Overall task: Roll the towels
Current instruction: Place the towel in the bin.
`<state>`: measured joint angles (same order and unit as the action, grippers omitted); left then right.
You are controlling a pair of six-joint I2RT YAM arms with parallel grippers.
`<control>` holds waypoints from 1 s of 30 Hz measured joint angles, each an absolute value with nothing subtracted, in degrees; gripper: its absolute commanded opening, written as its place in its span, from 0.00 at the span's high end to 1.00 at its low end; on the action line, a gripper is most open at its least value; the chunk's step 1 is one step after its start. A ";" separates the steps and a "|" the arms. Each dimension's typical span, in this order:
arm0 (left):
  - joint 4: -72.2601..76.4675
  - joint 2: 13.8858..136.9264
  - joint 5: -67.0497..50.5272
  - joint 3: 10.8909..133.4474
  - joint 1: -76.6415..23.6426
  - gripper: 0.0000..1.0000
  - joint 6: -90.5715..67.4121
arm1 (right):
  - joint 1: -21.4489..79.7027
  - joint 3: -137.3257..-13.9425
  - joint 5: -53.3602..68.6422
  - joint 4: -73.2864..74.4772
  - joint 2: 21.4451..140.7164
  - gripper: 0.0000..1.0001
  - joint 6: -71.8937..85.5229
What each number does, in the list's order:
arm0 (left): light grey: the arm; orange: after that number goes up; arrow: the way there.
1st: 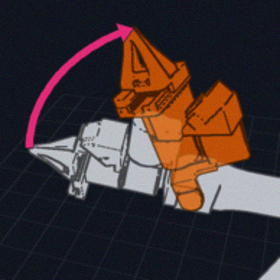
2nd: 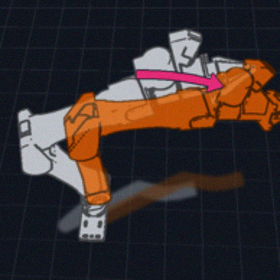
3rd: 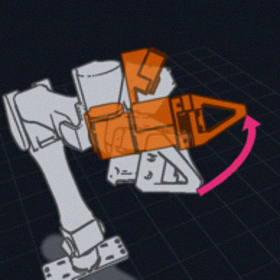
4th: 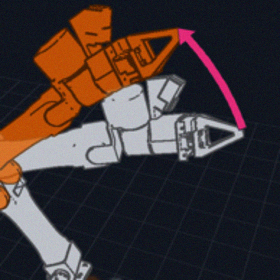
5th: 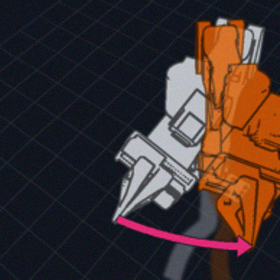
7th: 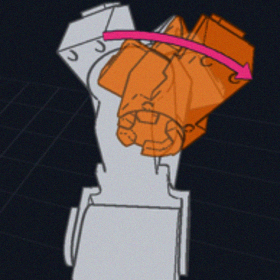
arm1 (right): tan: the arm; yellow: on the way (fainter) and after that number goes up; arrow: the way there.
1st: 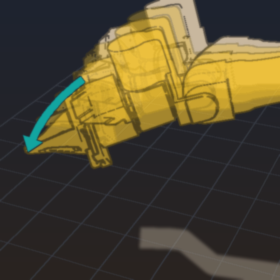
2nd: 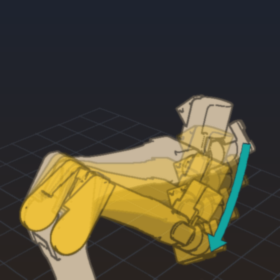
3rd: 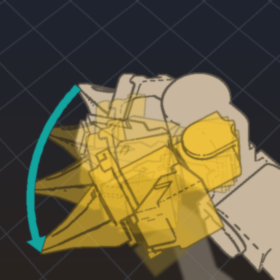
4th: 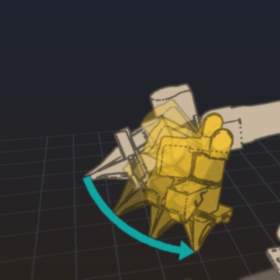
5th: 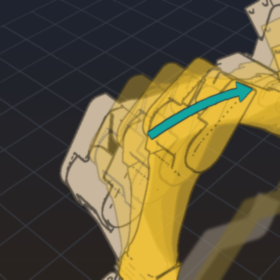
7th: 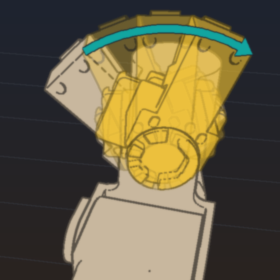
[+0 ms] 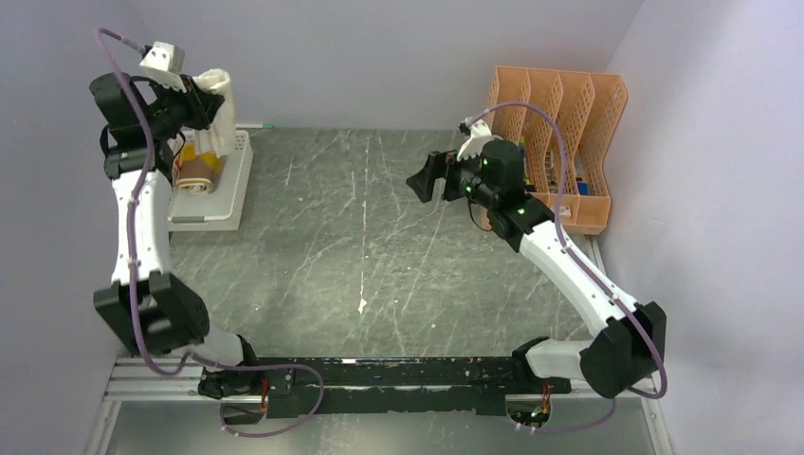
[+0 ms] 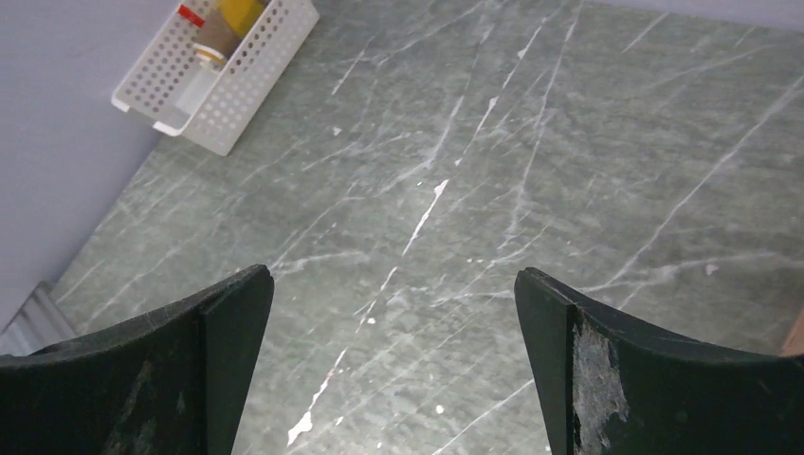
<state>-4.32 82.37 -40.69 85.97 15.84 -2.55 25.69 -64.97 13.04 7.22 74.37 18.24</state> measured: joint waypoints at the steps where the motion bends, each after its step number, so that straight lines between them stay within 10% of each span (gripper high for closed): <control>1: -7.49 84.79 -38.28 87.59 16.58 0.93 -0.51 | 25.98 -63.94 13.04 6.85 73.36 0.00 18.83; 15: -32.93 126.89 -27.94 114.26 19.40 0.93 9.28 | 26.59 -57.14 10.55 8.93 66.19 0.00 18.63; 30: -36.71 137.19 -24.84 119.33 17.23 0.88 11.14 | 26.74 -55.48 10.74 9.54 65.67 0.00 18.59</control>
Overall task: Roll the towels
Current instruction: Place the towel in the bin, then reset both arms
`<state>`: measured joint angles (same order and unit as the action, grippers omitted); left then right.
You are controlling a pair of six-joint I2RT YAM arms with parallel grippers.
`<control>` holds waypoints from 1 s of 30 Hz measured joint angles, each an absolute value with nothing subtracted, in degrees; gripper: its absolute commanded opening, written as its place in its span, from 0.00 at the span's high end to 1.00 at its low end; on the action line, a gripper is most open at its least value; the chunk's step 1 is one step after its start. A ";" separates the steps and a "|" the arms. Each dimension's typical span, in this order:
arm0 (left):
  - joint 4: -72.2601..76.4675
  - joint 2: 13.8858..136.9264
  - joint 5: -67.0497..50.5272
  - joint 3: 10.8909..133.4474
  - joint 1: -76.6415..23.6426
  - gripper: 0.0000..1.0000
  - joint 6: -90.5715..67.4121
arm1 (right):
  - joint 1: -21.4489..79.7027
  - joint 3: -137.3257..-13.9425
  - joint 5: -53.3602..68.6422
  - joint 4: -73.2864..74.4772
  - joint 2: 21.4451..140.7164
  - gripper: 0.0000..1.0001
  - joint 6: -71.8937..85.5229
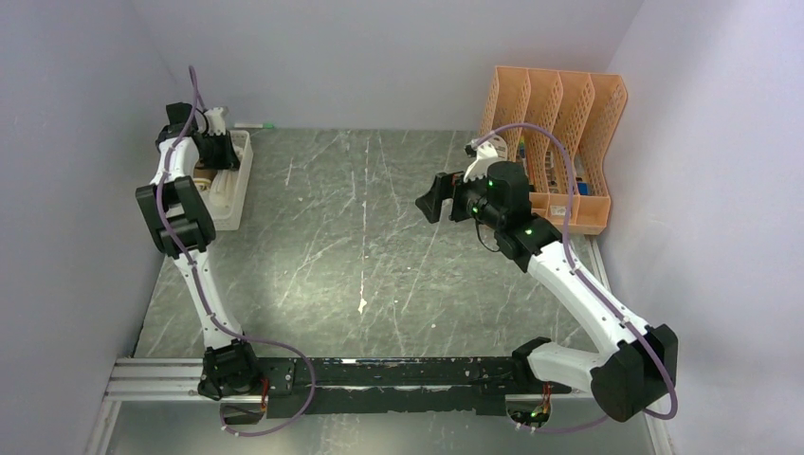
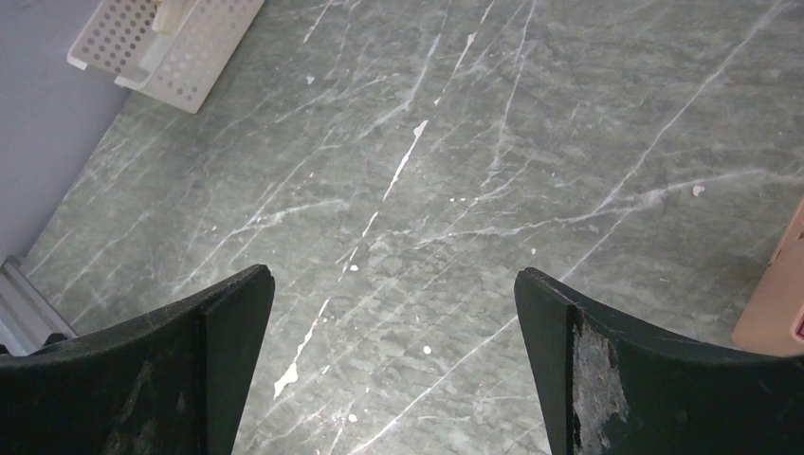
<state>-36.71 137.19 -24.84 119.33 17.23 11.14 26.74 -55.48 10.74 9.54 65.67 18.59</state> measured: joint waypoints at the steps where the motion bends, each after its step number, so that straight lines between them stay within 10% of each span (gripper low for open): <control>1: -36.67 137.49 -24.43 119.66 17.10 0.86 11.14 | 26.74 -55.48 10.74 9.54 65.80 0.00 18.59; 10: -35.77 140.57 -20.67 127.72 16.75 0.78 10.90 | 26.76 -55.51 11.09 9.78 67.59 0.00 18.61; 20: -35.33 141.03 -20.27 129.54 15.90 0.08 12.10 | 26.81 -55.51 12.05 9.87 69.43 0.00 18.61; 30: -35.46 136.03 -13.76 129.47 15.38 0.04 13.50 | 26.87 -55.51 12.69 9.98 69.87 0.00 18.63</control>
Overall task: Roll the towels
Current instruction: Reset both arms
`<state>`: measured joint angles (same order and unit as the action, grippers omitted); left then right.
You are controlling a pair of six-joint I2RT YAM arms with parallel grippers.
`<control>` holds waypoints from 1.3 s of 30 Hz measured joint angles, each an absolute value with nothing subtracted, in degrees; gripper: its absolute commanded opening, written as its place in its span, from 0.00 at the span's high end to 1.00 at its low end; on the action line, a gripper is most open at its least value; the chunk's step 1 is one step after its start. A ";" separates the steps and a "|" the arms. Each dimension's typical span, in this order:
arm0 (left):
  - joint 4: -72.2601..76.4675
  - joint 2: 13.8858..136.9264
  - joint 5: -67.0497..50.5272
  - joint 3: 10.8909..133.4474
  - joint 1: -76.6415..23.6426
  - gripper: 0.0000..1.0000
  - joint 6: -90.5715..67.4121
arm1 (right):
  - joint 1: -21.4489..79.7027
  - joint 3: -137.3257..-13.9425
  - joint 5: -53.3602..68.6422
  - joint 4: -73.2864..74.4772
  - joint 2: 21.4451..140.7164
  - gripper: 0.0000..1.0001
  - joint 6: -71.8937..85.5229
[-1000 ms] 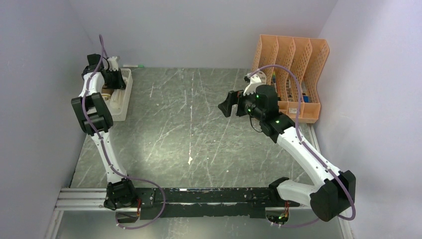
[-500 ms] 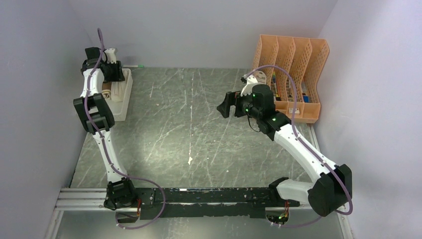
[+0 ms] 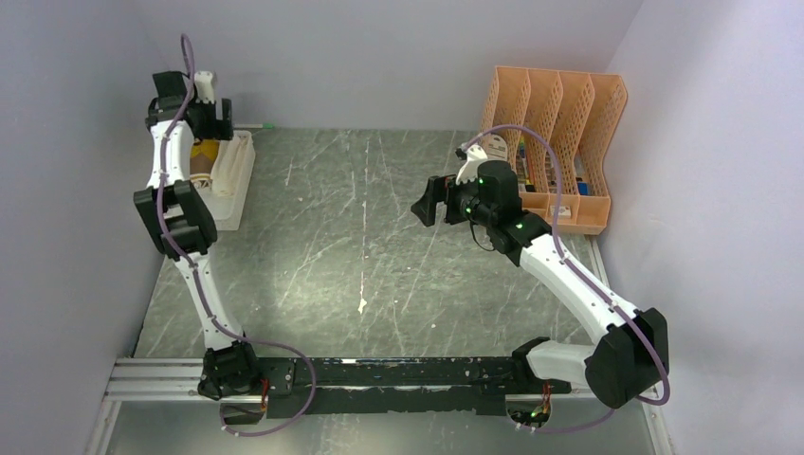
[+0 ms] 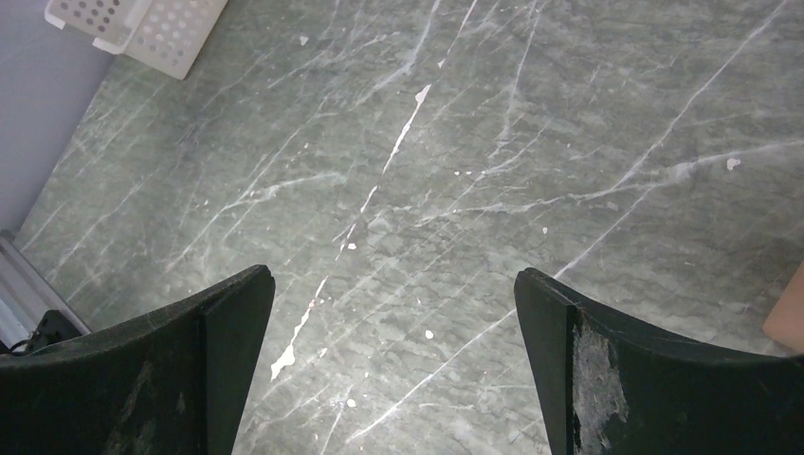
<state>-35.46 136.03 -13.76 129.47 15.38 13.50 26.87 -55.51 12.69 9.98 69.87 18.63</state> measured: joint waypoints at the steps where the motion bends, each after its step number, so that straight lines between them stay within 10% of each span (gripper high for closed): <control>1: -35.46 134.67 -13.08 129.47 15.38 0.04 13.61 | 26.87 -55.51 12.67 10.00 69.91 0.00 18.61; 10: -32.03 113.82 -10.66 122.21 15.38 0.01 13.41 | 27.20 -55.51 12.60 9.04 69.89 0.00 18.85; 19: -9.91 73.17 -22.61 76.51 4.95 0.01 3.99 | 27.35 -55.53 5.58 6.68 70.87 0.00 23.70; 29: 0.47 64.38 -22.96 44.99 -17.21 0.01 -11.33 | 27.35 -56.42 -15.29 6.59 69.08 0.00 27.59; 39: 2.79 58.85 -21.19 44.86 -17.30 0.01 -13.02 | 27.35 -49.82 -23.88 2.07 60.27 0.00 25.45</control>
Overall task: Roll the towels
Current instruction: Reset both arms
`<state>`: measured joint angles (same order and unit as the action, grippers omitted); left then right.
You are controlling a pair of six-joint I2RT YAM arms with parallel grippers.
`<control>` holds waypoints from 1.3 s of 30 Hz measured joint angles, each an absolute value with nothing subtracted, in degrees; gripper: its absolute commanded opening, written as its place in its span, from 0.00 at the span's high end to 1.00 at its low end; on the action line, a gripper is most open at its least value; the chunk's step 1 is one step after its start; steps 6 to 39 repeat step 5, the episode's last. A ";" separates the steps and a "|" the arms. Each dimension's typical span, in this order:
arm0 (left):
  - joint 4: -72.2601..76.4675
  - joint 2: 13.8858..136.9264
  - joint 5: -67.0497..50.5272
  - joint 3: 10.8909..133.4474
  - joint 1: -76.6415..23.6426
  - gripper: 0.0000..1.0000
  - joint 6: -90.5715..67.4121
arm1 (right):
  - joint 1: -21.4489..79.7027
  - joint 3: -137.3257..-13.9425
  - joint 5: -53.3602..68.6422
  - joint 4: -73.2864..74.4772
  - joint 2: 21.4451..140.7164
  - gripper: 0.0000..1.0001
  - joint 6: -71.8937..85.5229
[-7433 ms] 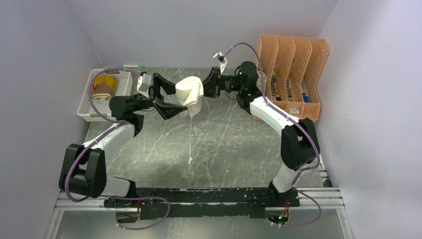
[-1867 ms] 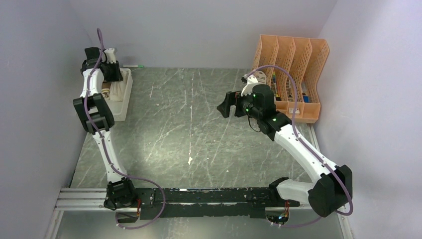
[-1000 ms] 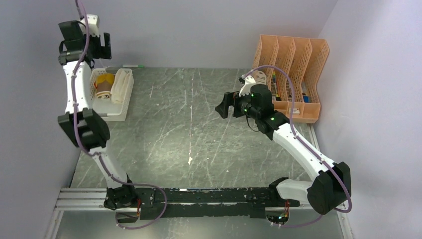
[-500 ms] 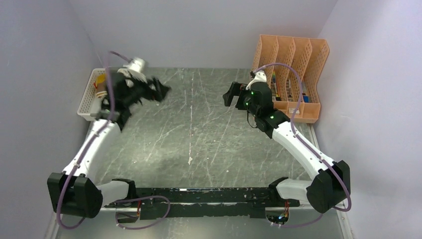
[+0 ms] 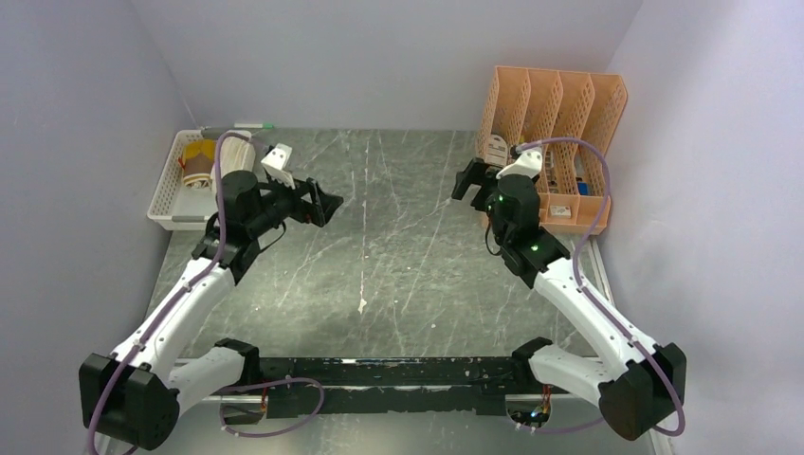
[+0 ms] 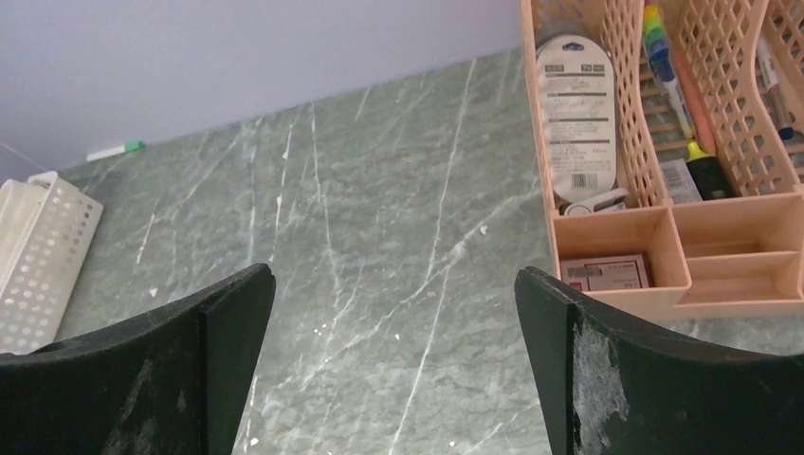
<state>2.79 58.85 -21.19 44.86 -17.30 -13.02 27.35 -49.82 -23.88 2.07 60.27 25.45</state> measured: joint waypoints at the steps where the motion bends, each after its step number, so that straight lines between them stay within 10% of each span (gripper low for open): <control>1: 2.22 58.87 -21.02 45.71 -17.30 0.01 -12.49 | 27.35 -49.71 -24.03 1.52 60.10 0.00 25.28; 39: 0.45 58.65 -20.27 48.77 -17.30 0.01 -10.44 | 27.35 -48.31 -24.47 -0.51 59.55 0.00 24.53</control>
